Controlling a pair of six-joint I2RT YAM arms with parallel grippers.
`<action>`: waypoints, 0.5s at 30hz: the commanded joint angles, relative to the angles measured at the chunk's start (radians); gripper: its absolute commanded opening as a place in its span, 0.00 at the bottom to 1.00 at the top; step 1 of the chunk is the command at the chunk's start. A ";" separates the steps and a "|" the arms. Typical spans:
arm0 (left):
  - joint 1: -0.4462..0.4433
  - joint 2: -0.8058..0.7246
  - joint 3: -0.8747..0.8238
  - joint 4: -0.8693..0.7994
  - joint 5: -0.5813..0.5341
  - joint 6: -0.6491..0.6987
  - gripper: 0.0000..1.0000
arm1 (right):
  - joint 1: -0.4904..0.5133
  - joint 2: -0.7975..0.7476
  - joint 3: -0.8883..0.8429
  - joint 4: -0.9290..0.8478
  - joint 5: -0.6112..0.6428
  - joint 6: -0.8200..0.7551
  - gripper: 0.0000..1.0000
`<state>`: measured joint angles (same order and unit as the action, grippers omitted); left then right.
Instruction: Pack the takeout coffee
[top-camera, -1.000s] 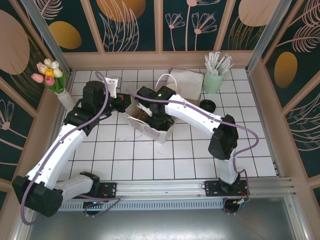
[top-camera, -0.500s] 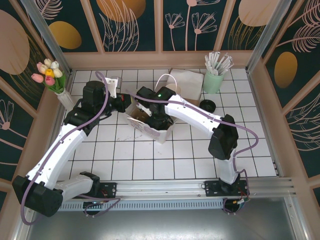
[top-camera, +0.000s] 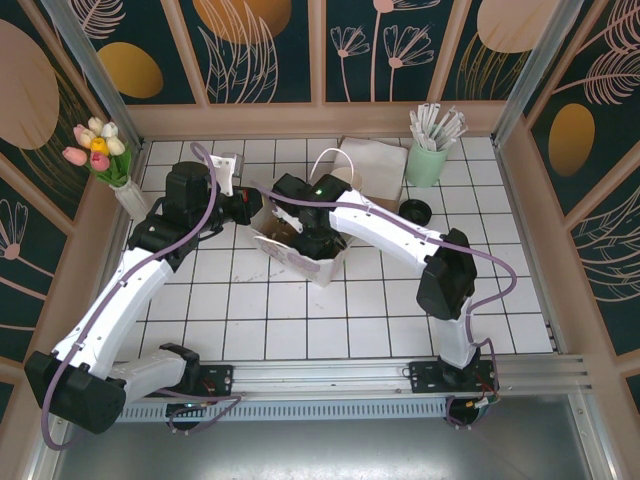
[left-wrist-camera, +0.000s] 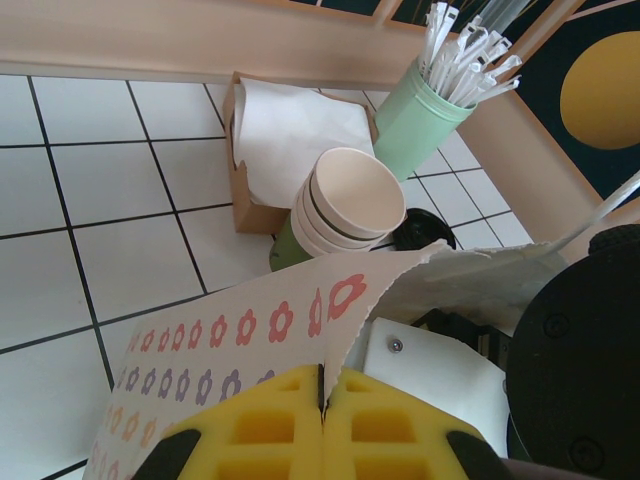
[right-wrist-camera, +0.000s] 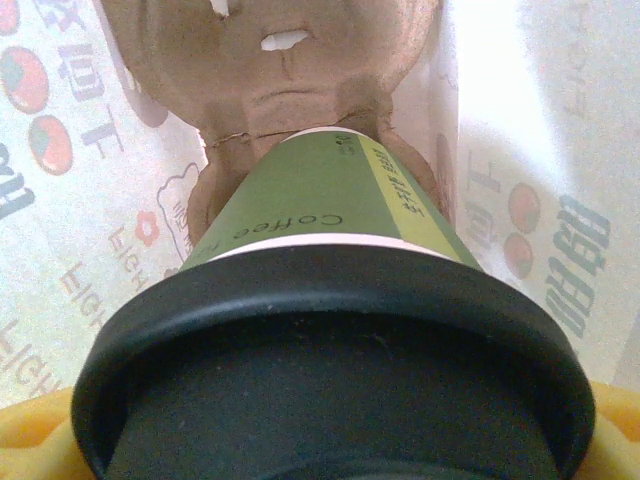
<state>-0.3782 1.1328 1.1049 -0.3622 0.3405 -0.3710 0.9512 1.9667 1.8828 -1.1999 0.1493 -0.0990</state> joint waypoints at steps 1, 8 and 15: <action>-0.001 0.001 0.003 0.029 0.029 0.004 0.00 | 0.004 -0.032 -0.016 0.008 0.018 -0.007 0.49; -0.001 0.001 0.003 0.031 0.029 0.006 0.00 | 0.002 -0.032 -0.018 -0.002 0.020 -0.005 0.49; -0.001 -0.005 0.003 0.027 0.020 0.010 0.00 | 0.003 -0.030 -0.020 -0.036 0.013 0.009 0.49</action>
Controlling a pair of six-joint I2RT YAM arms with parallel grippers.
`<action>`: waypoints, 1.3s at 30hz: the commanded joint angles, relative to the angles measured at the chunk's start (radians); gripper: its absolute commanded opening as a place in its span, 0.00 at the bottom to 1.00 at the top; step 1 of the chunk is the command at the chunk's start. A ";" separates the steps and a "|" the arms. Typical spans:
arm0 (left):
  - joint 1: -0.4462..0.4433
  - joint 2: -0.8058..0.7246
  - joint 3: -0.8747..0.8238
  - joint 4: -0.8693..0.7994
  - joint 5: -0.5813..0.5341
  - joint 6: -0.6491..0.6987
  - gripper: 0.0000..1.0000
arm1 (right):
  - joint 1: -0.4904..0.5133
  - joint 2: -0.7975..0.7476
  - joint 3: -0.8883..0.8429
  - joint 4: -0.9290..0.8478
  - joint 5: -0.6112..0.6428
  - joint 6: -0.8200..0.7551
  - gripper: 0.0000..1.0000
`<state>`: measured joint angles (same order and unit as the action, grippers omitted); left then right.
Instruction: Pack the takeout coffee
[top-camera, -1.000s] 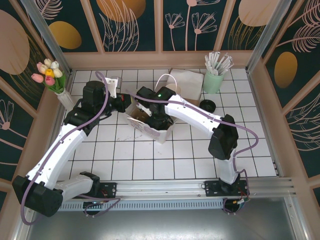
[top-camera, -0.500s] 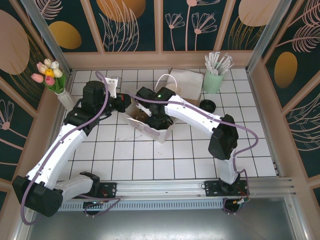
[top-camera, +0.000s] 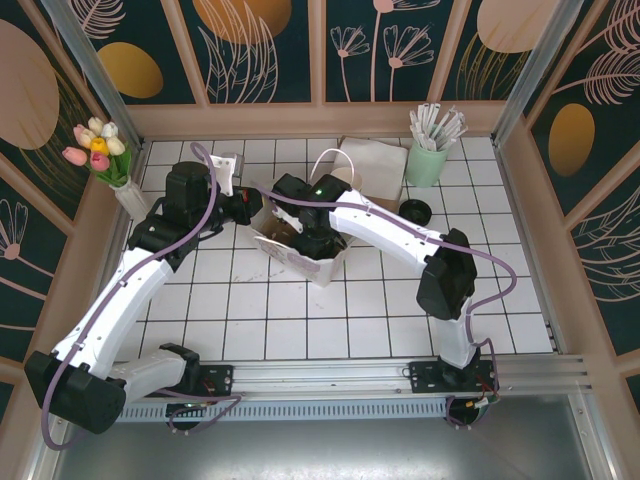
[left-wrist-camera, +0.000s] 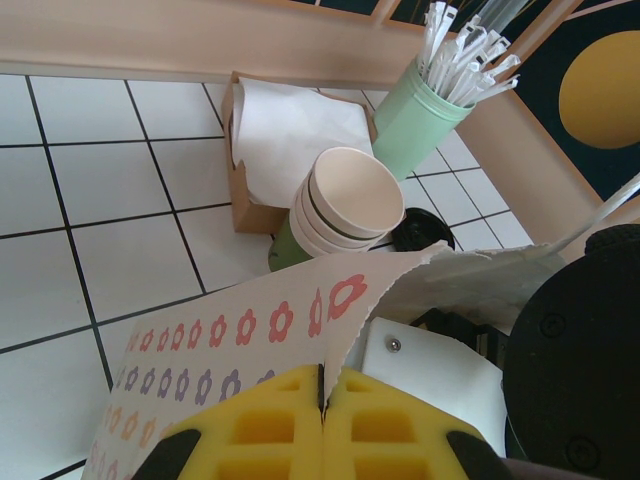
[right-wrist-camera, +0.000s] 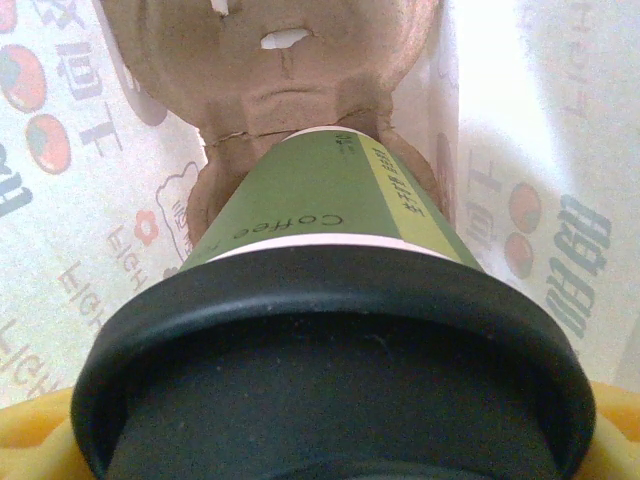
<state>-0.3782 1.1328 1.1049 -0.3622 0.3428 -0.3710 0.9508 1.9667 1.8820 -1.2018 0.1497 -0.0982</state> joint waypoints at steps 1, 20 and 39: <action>-0.001 -0.006 0.003 0.026 0.016 0.012 0.00 | 0.002 -0.030 -0.021 -0.043 0.013 0.012 0.49; -0.001 -0.010 -0.004 0.026 0.015 0.010 0.00 | 0.000 -0.018 -0.007 -0.070 0.012 0.012 0.49; -0.001 -0.005 -0.002 0.028 0.018 0.009 0.00 | 0.000 -0.020 -0.013 -0.055 0.008 0.008 0.49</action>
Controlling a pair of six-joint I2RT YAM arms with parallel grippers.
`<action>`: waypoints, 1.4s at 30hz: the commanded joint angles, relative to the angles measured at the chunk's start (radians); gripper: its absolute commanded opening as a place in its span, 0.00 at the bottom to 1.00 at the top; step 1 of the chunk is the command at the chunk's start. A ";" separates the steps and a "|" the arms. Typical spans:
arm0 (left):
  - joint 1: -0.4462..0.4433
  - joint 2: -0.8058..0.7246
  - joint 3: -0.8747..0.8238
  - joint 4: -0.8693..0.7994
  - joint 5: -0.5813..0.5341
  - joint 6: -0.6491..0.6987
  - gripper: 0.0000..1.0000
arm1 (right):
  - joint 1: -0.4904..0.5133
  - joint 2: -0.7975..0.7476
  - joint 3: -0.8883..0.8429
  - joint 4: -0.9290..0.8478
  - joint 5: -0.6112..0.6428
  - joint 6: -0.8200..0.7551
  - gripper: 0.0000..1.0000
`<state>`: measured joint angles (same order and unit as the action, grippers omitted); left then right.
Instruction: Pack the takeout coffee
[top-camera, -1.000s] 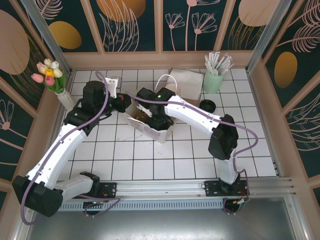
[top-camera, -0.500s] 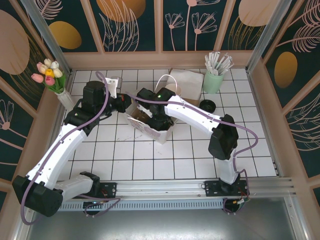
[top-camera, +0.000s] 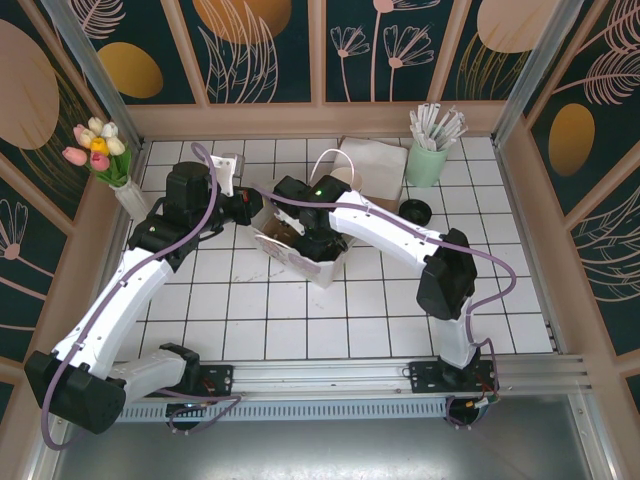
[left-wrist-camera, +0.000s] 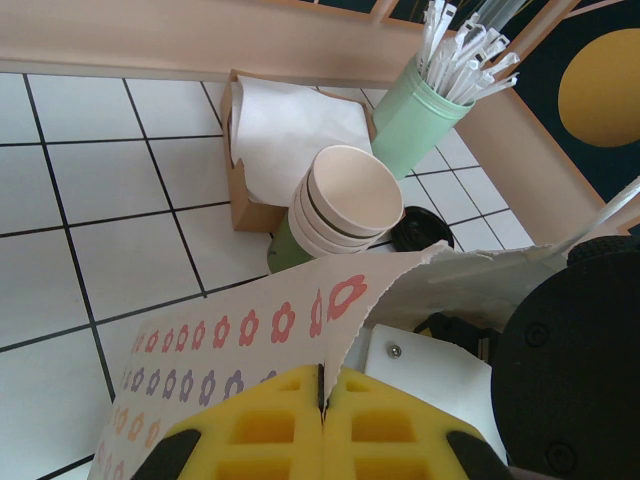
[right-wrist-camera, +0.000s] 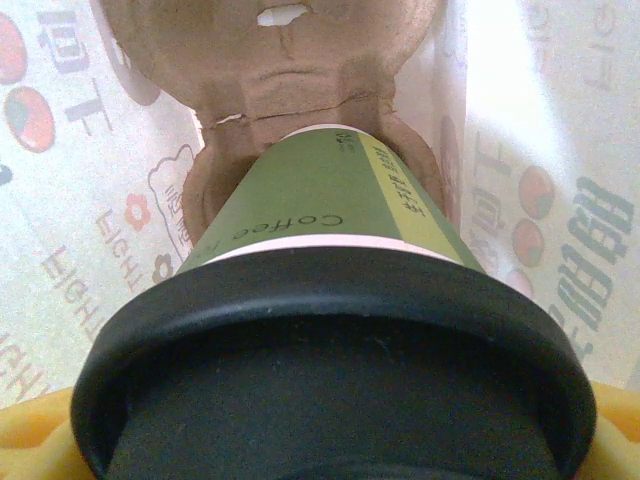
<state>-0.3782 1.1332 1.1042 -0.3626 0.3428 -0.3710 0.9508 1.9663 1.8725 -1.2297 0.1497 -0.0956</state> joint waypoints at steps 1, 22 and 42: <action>-0.001 -0.004 0.000 0.028 0.018 0.008 0.00 | 0.000 -0.018 -0.003 -0.028 0.008 0.005 0.49; -0.001 0.007 0.005 0.034 0.028 0.010 0.00 | -0.003 -0.015 -0.013 -0.060 -0.037 0.010 0.48; -0.002 -0.003 0.000 0.030 0.022 0.006 0.00 | -0.003 -0.012 -0.011 -0.057 -0.030 0.006 0.48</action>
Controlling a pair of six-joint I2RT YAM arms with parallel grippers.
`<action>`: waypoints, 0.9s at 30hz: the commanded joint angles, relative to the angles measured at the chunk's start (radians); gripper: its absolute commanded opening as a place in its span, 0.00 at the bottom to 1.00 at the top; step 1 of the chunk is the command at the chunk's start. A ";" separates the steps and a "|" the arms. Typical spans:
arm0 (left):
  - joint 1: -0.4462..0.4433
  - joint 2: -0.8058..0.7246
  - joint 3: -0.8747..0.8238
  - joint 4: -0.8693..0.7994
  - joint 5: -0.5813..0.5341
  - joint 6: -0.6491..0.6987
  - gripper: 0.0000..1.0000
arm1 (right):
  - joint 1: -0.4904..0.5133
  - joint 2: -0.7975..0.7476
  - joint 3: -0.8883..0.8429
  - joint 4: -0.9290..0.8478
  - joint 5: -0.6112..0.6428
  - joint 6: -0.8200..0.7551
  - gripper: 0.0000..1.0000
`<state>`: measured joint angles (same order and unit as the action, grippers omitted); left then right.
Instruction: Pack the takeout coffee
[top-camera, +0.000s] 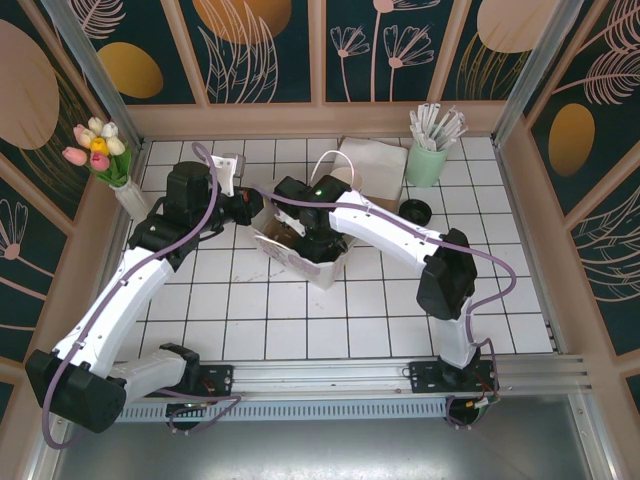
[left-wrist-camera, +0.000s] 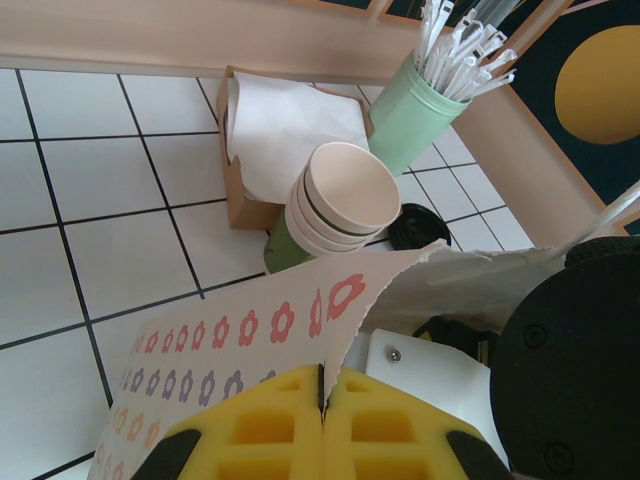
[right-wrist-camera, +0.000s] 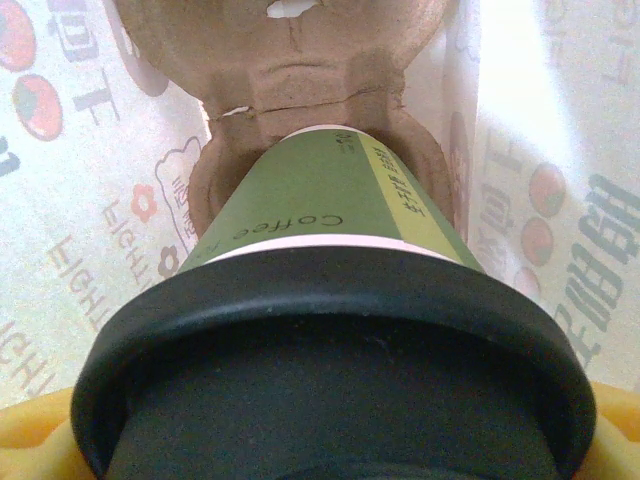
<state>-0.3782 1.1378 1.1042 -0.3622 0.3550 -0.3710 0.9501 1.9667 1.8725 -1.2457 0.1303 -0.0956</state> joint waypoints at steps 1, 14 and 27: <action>-0.001 -0.007 0.000 0.029 0.010 0.007 0.00 | -0.002 -0.014 -0.012 -0.042 -0.011 0.008 0.48; -0.001 -0.004 0.000 0.031 0.011 0.007 0.00 | -0.005 -0.014 -0.021 -0.057 -0.023 0.011 0.47; -0.001 -0.006 0.002 0.031 0.009 0.007 0.00 | -0.007 -0.009 -0.027 -0.061 -0.029 0.011 0.46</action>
<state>-0.3782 1.1378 1.1042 -0.3630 0.3550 -0.3710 0.9482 1.9667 1.8622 -1.2640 0.1146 -0.0952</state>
